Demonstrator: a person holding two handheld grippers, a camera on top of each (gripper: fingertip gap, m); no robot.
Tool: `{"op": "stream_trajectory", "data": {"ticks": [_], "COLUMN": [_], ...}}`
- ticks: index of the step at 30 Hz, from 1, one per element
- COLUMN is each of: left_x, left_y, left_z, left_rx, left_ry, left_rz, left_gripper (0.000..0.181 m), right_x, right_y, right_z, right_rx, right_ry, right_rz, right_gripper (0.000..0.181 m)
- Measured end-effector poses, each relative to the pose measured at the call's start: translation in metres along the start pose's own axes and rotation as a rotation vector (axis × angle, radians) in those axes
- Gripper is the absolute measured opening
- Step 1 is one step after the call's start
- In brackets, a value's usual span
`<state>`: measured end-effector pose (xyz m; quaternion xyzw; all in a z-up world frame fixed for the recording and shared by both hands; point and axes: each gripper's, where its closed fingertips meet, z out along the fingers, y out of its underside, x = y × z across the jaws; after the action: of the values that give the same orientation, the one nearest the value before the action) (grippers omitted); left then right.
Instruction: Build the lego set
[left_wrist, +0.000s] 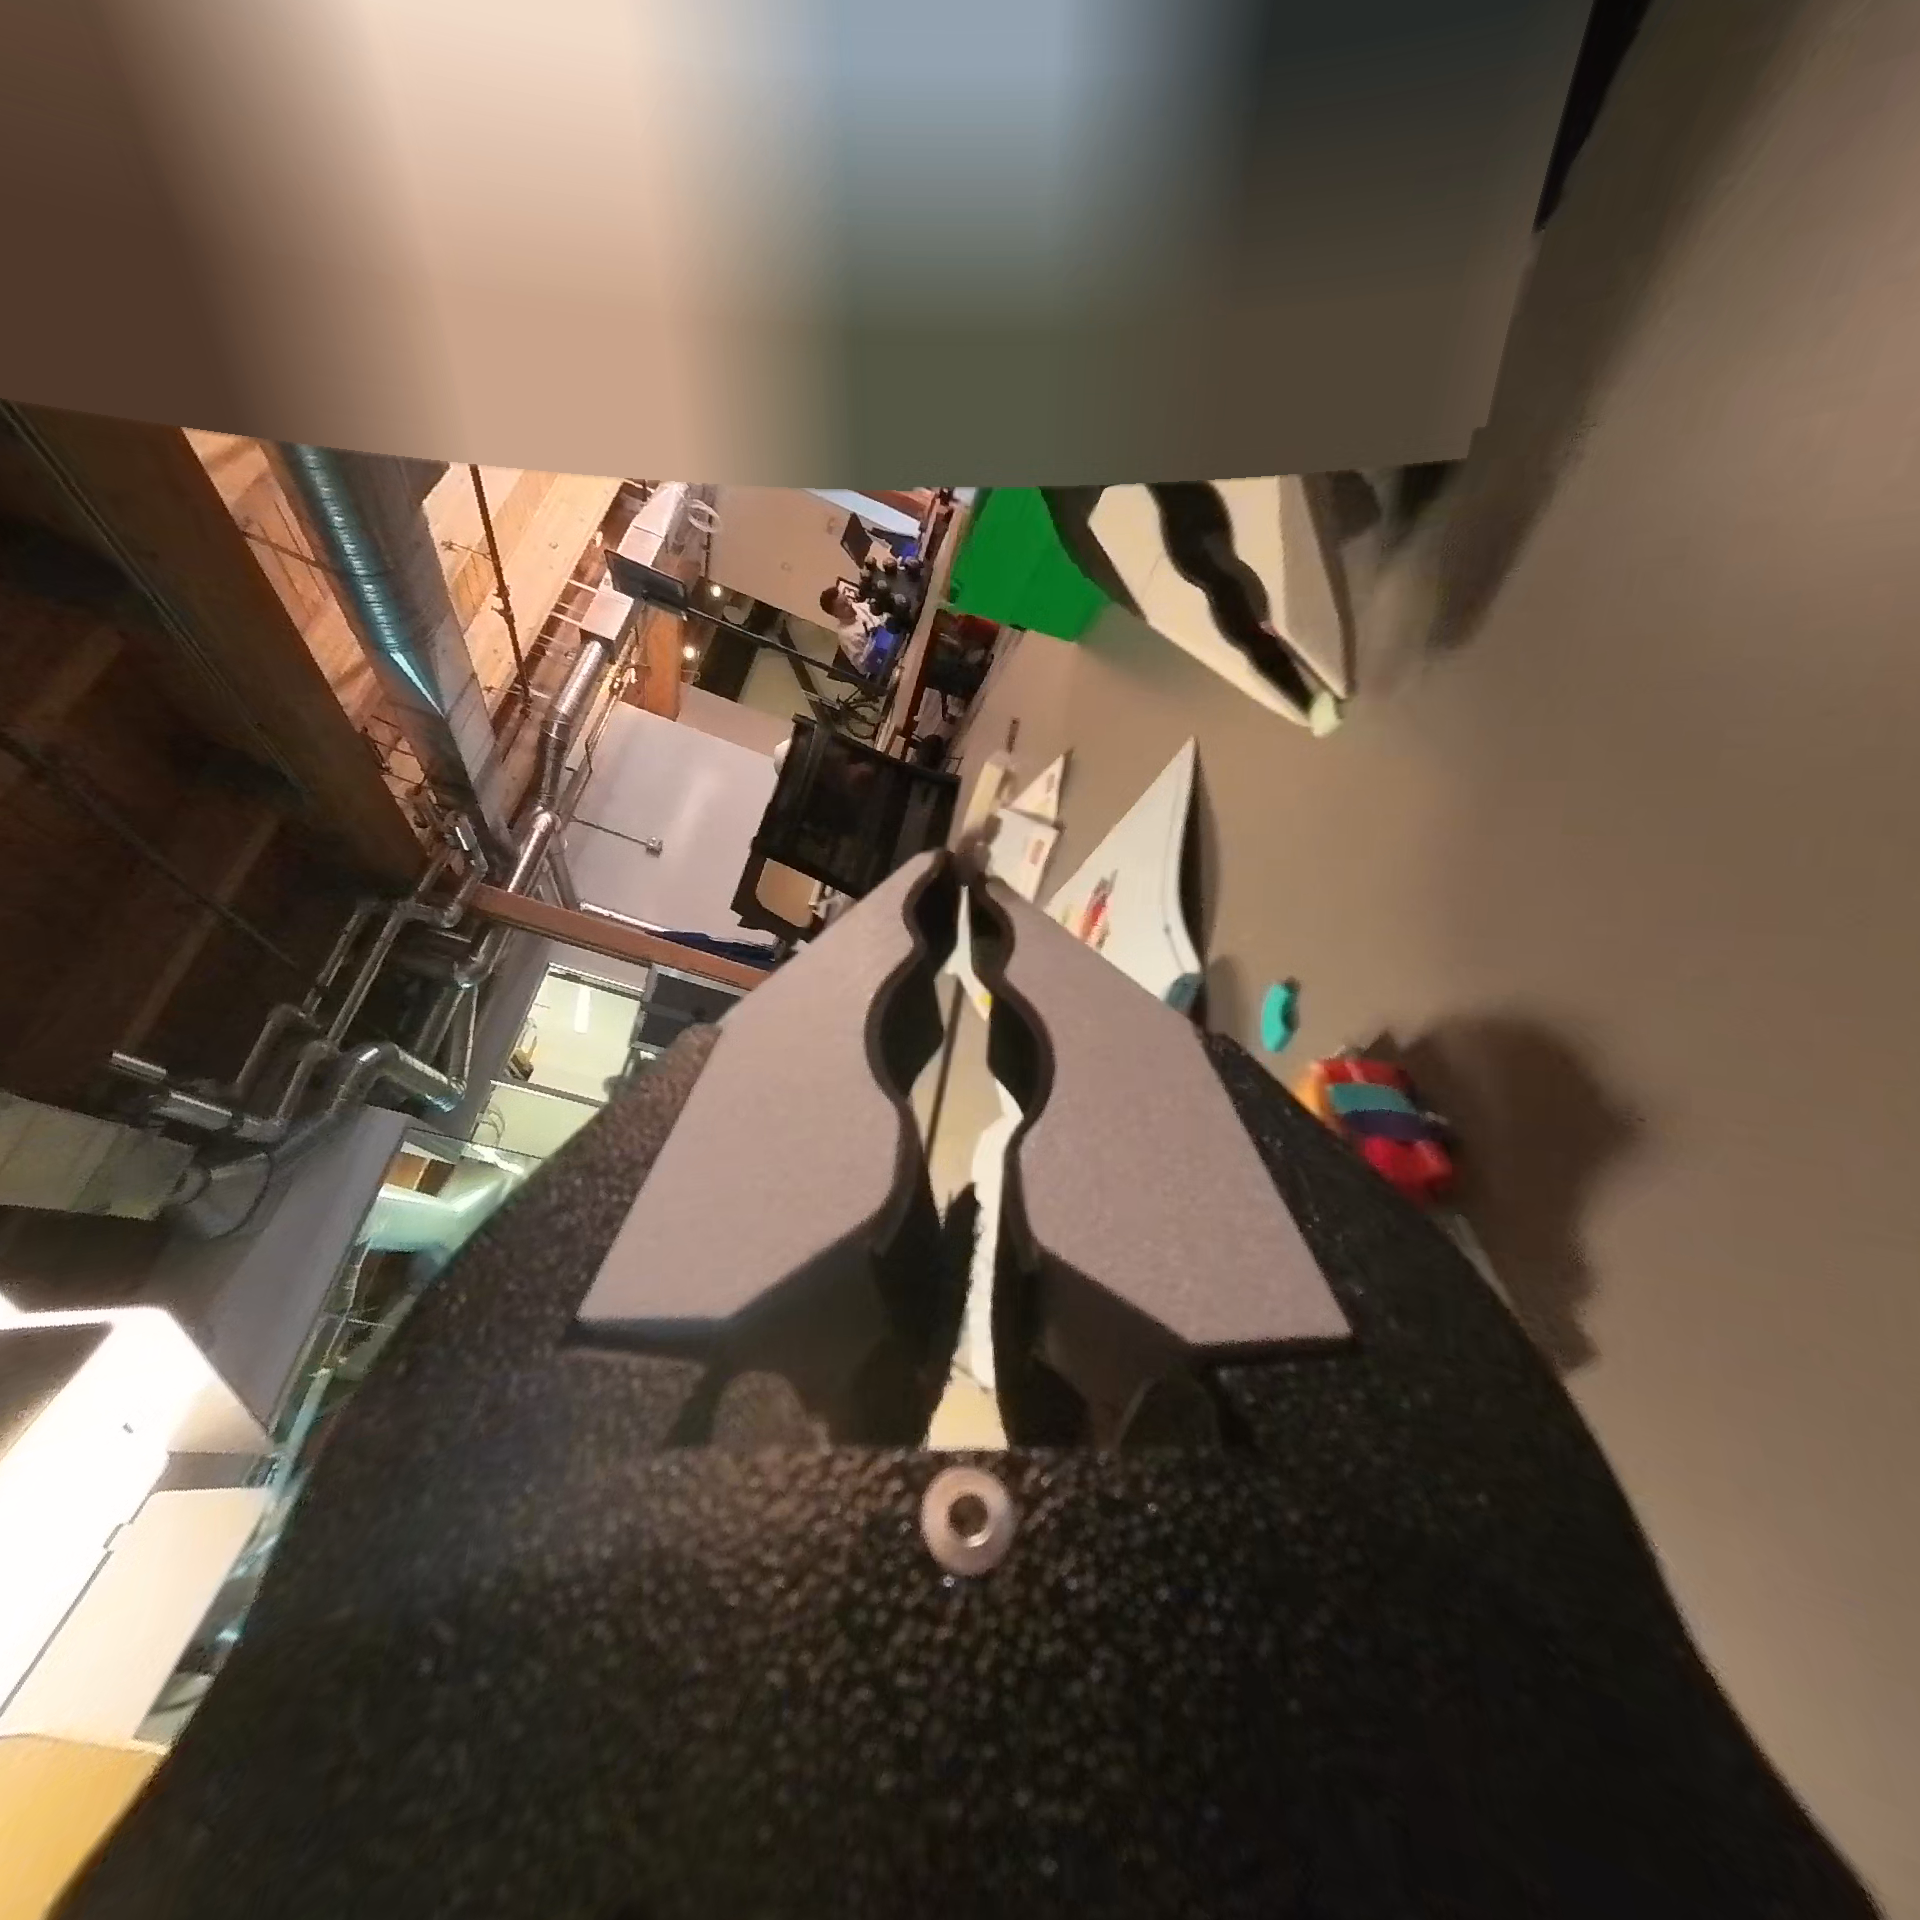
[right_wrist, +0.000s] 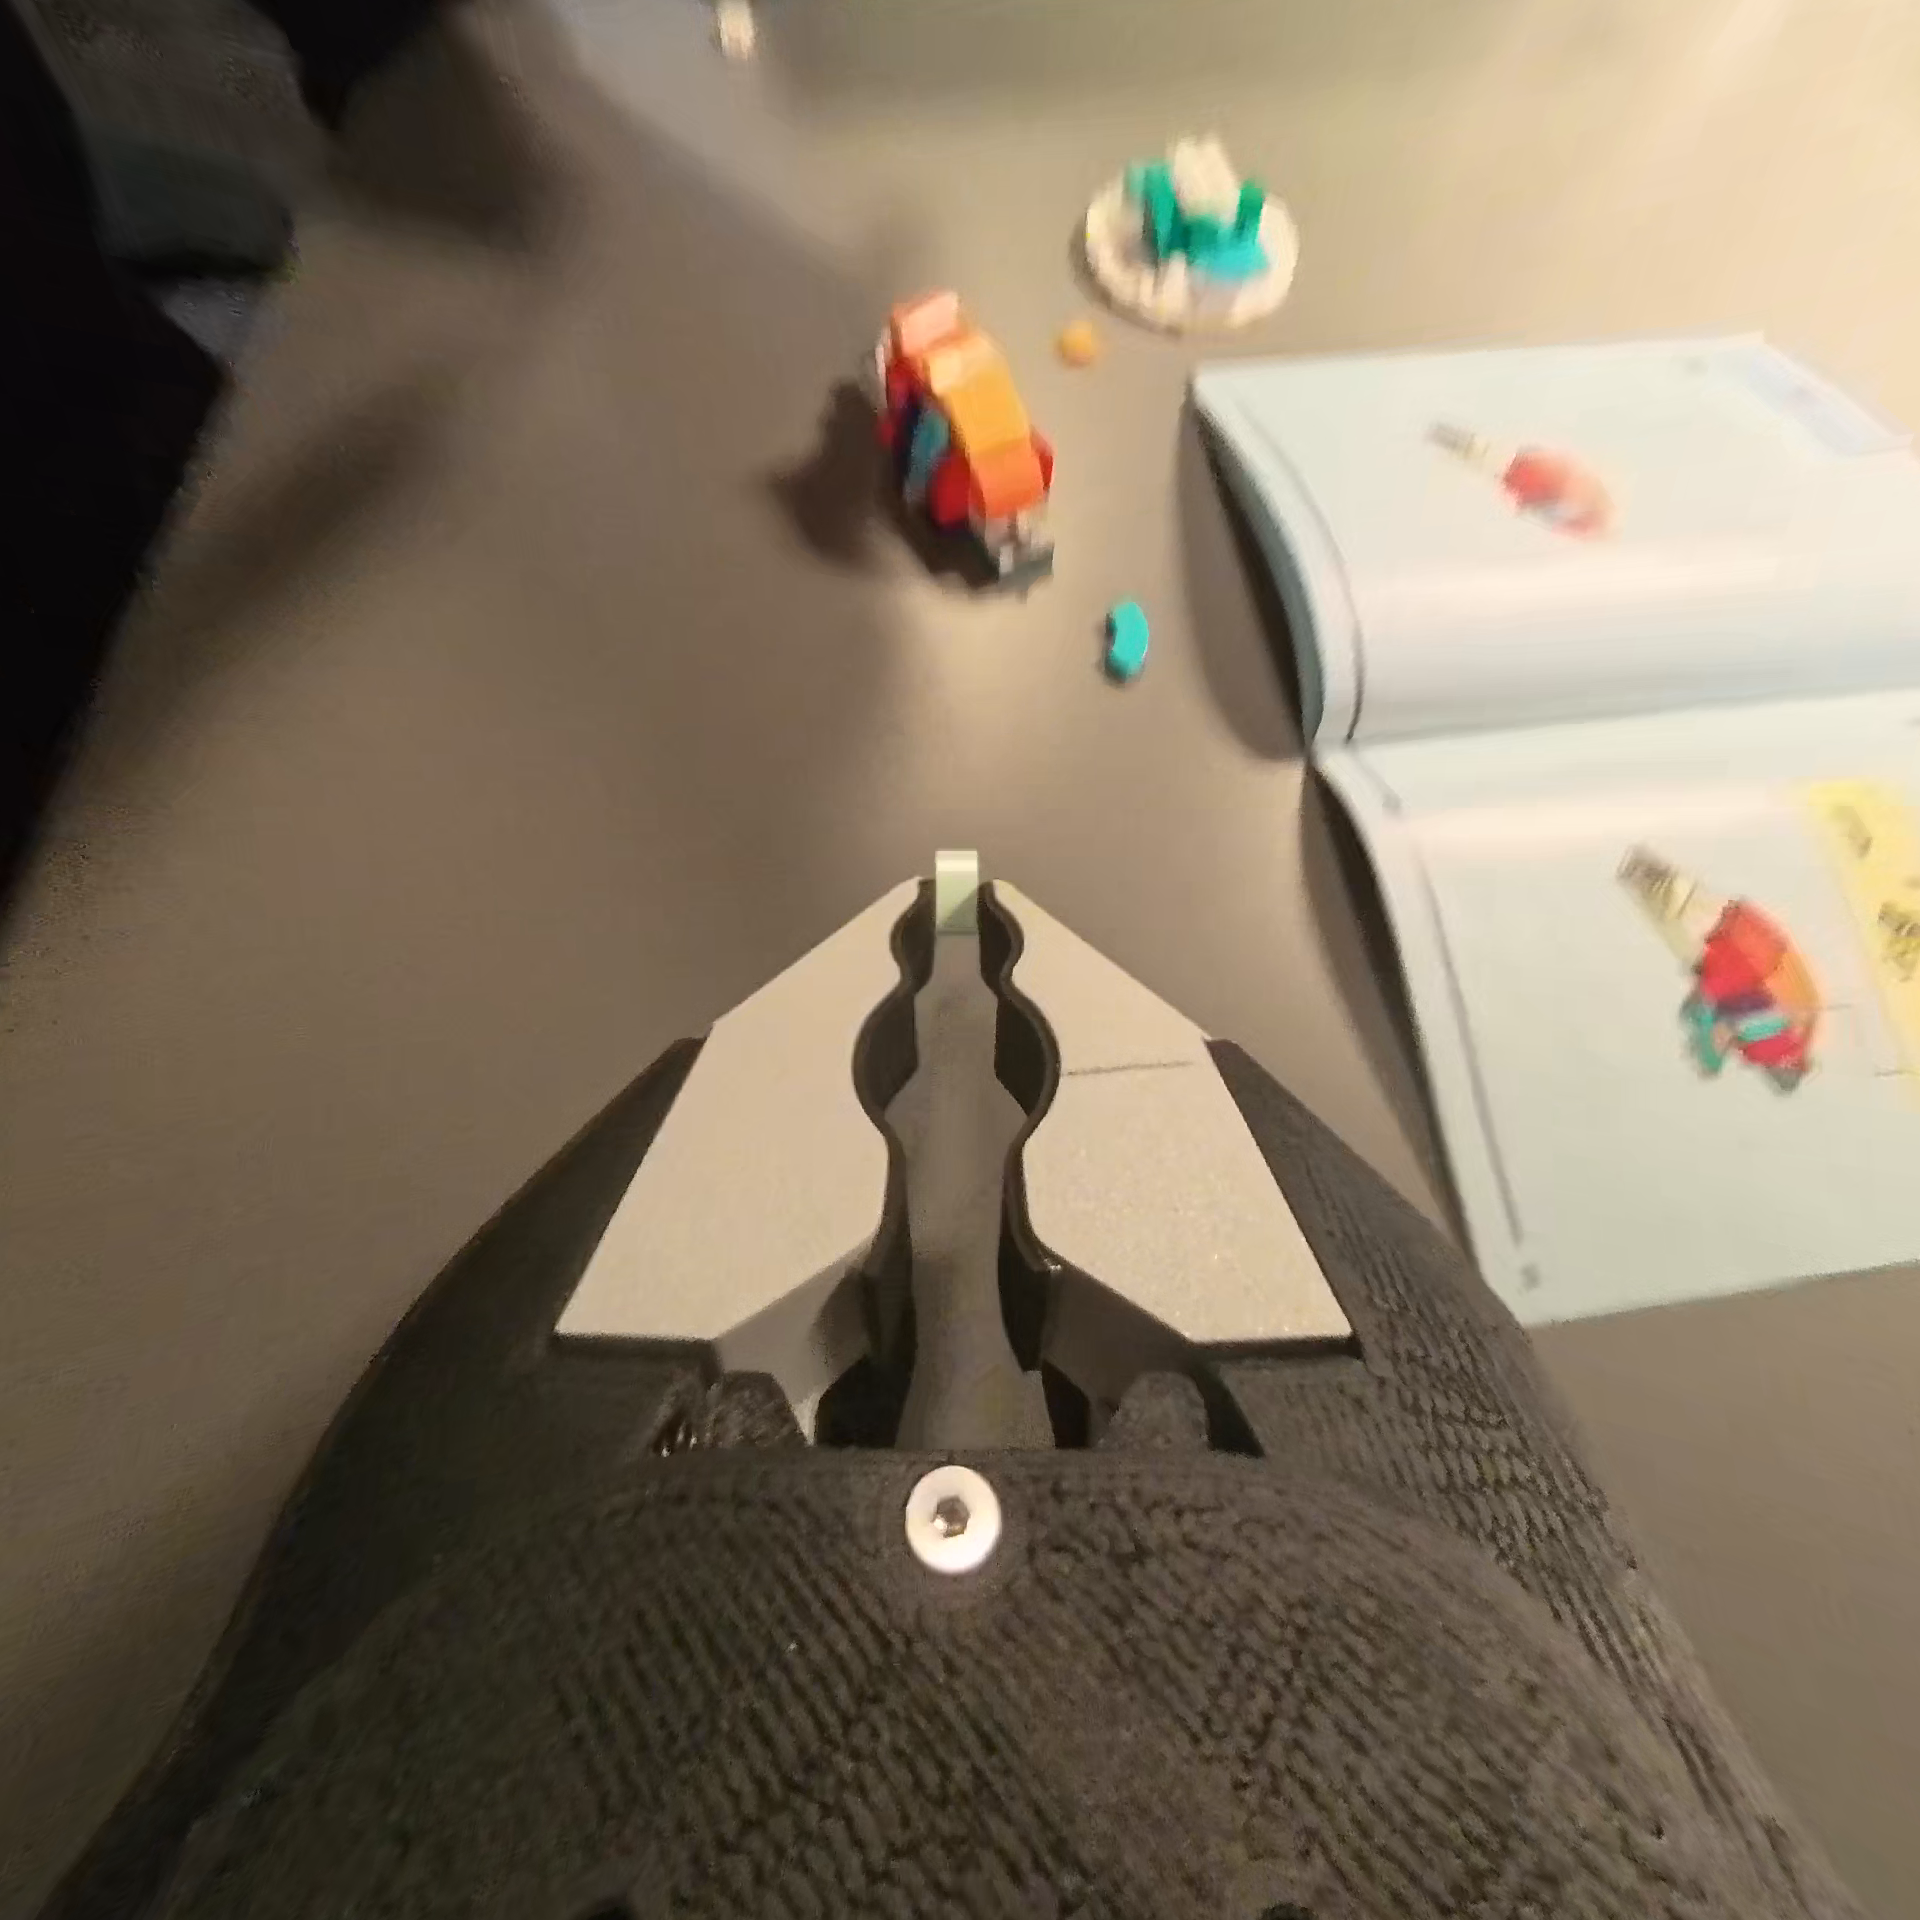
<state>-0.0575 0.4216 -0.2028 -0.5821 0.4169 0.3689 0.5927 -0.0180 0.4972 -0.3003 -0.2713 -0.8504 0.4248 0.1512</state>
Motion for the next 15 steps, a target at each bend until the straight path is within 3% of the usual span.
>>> {"op": "stream_trajectory", "data": {"ticks": [1,5,8,11,15], "left_x": [-0.008,-0.063,-0.109,-0.146,-0.173], "left_y": [-0.002,-0.026,-0.047,-0.070,-0.098], "left_z": [0.000,0.008,0.018,0.017,0.000], "left_rx": [0.009,0.107,0.187,0.268,0.397], "left_ry": [-0.007,-0.045,-0.044,-0.066,-0.102], "left_rz": [0.008,0.003,-0.046,-0.098,-0.183], "left_gripper": [0.000,0.000,0.000,0.000,0.000], "right_x": [-0.002,-0.007,-0.014,-0.020,-0.037], "right_y": [-0.022,-0.136,-0.206,-0.253,-0.291], "right_z": [-0.007,-0.055,-0.088,-0.112,-0.124], "right_rx": [0.063,0.254,0.249,0.172,0.043], "right_ry": [-0.012,-0.026,-0.042,-0.062,-0.086], "right_rz": [0.000,-0.106,-0.190,-0.186,-0.134], "right_gripper": [0.006,0.005,0.006,0.006,0.005]}}
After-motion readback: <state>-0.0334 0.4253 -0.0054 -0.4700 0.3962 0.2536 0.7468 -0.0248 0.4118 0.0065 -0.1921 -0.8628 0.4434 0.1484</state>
